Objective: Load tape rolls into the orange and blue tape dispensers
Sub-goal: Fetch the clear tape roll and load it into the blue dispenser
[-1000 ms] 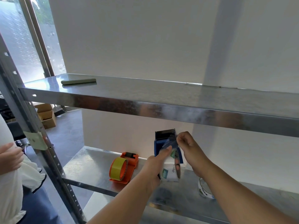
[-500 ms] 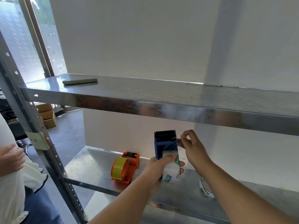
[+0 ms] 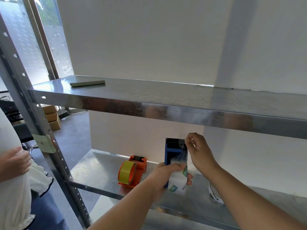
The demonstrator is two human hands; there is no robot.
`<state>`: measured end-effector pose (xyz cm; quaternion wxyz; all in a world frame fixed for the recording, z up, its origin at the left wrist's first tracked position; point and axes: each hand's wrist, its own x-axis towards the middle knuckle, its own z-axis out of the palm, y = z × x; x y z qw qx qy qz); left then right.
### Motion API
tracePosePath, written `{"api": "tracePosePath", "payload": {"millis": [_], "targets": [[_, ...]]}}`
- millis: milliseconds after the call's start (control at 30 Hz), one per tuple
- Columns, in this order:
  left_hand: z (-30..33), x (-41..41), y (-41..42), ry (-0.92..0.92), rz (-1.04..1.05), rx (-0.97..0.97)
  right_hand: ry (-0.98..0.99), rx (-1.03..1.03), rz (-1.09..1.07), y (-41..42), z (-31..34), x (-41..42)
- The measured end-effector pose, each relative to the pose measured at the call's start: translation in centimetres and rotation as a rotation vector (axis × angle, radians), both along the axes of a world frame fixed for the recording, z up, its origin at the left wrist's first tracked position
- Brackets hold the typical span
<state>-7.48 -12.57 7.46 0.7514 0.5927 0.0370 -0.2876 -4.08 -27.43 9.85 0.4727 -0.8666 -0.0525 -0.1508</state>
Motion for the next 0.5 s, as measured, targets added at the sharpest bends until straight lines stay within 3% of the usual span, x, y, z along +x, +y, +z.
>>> {"api": "tracePosePath", "payload": {"millis": [100,233,367,500], "targets": [[0.5,0.0,0.3,0.002,0.036,0.049,-0.026,-0.024,0.005,0.2,0.2,0.2],[0.8,-0.1,0.5,0.022,0.044,-0.030,-0.015,0.022,-0.007,0.5,0.1,0.6],[0.6,-0.6,0.6,0.026,0.048,-0.058,-0.019,0.166,-0.088,0.2,-0.1,1.1],[0.3,-1.1,0.5,0.003,0.081,0.083,0.013,-0.004,0.000,-0.4,0.3,1.5]]}}
